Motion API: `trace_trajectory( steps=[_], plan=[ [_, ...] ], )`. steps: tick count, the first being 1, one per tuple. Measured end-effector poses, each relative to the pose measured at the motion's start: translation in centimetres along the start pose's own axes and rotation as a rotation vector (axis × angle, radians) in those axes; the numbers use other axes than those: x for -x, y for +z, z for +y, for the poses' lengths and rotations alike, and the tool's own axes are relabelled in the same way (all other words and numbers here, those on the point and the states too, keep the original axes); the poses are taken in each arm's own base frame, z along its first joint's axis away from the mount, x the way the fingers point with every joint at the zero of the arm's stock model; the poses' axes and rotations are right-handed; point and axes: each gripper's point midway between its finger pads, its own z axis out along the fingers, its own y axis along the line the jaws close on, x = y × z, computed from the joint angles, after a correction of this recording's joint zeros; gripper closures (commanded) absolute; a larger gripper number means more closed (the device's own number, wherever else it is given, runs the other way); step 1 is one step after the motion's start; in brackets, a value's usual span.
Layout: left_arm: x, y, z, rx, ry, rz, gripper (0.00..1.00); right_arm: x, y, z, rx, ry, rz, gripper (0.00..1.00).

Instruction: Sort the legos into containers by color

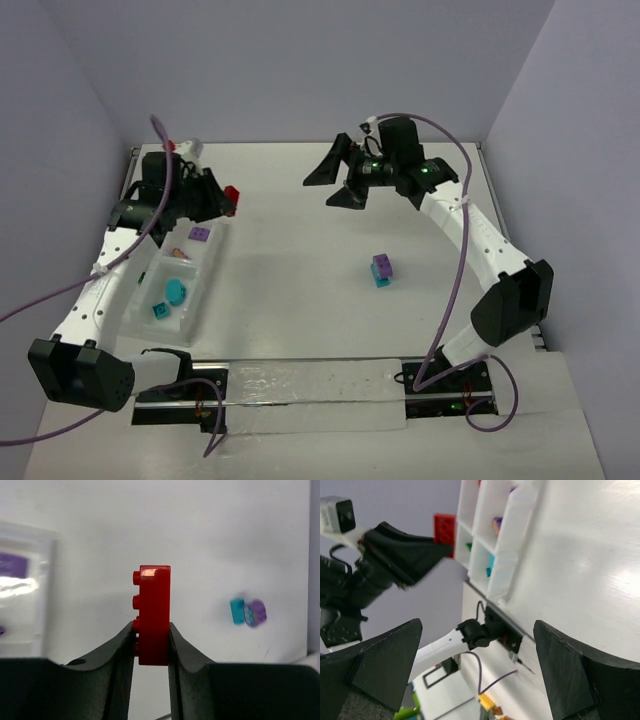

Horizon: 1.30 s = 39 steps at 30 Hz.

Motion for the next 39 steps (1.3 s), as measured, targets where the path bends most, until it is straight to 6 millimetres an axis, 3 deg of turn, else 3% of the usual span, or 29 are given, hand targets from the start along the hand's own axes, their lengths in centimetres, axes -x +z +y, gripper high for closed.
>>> trace_trajectory(
  steps=[4,8,13,18,26,30,33,34,37,39],
  plan=[
    [2.9,-0.5,7.4,0.234,-0.206,-0.085,1.00,1.1,-2.1,-1.2,-0.064,-0.034,-0.068,0.00],
    [3.9,-1.0,13.8,0.453,-0.359,-0.140,1.00,1.0,-2.5,-2.2,-0.111,-0.050,-0.076,0.00],
    [3.8,-0.2,19.1,0.642,-0.480,-0.144,1.00,0.6,-2.5,-3.1,-0.137,-0.054,-0.063,0.00],
    [2.4,1.2,24.1,0.778,-0.572,-0.104,1.00,0.3,-2.4,-3.6,-0.152,-0.045,-0.053,0.00],
    [1.5,3.1,27.0,0.862,-0.616,-0.064,0.97,0.1,-2.4,-3.9,-0.158,-0.039,-0.048,0.00],
    [1.1,3.4,27.5,0.878,-0.622,-0.053,0.79,0.1,-2.3,-4.0,-0.160,-0.037,-0.046,0.00],
    [1.1,3.3,27.7,0.891,-0.624,-0.057,0.51,0.1,-2.2,-4.2,-0.164,-0.033,-0.042,0.00],
    [1.1,3.3,27.7,0.895,-0.625,-0.059,0.49,0.1,-2.2,-4.2,-0.165,-0.032,-0.041,0.00],
    [1.2,3.2,27.9,0.906,-0.625,-0.066,0.27,0.1,-2.1,-4.3,-0.168,-0.031,-0.039,0.00],
    [1.2,3.2,27.9,0.907,-0.627,-0.067,0.23,0.1,-2.0,-4.4,-0.169,-0.030,-0.038,0.00]
  ],
)
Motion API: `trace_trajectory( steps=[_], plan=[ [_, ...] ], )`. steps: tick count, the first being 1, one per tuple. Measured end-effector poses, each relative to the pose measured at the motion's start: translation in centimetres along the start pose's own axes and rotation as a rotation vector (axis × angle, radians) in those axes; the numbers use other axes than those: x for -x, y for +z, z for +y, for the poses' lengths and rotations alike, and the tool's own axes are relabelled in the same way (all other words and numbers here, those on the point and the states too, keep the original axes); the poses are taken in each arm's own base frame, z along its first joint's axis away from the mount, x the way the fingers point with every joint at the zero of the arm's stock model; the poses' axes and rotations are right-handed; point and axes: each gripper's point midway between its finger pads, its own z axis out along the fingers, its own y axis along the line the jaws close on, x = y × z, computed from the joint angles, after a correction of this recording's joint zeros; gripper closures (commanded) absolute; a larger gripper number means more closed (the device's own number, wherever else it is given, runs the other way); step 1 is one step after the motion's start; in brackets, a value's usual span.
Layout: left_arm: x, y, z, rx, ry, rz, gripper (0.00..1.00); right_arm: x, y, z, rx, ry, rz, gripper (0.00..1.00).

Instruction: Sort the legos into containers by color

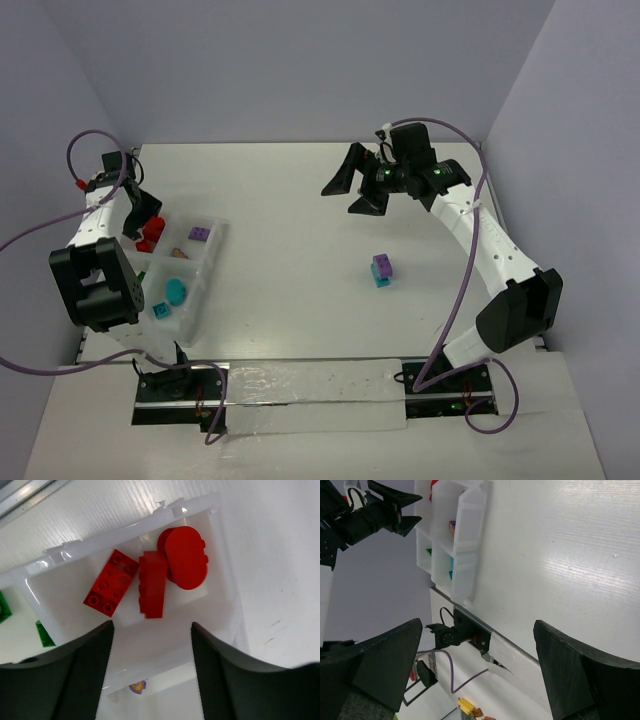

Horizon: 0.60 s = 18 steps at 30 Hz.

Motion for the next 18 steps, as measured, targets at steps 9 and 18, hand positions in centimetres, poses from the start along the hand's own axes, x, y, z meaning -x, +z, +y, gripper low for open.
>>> trace_trajectory(
  steps=[9,18],
  plan=[
    [0.6,-2.7,-0.4,-0.036,0.033,-0.035,0.20,0.2,-0.4,-4.6,-0.215,-0.083,-0.049,0.00],
    [-2.9,-16.1,-8.9,-0.422,0.266,-0.178,0.04,-2.0,-4.8,-14.9,-0.622,-0.199,-0.155,0.00]
  ],
)
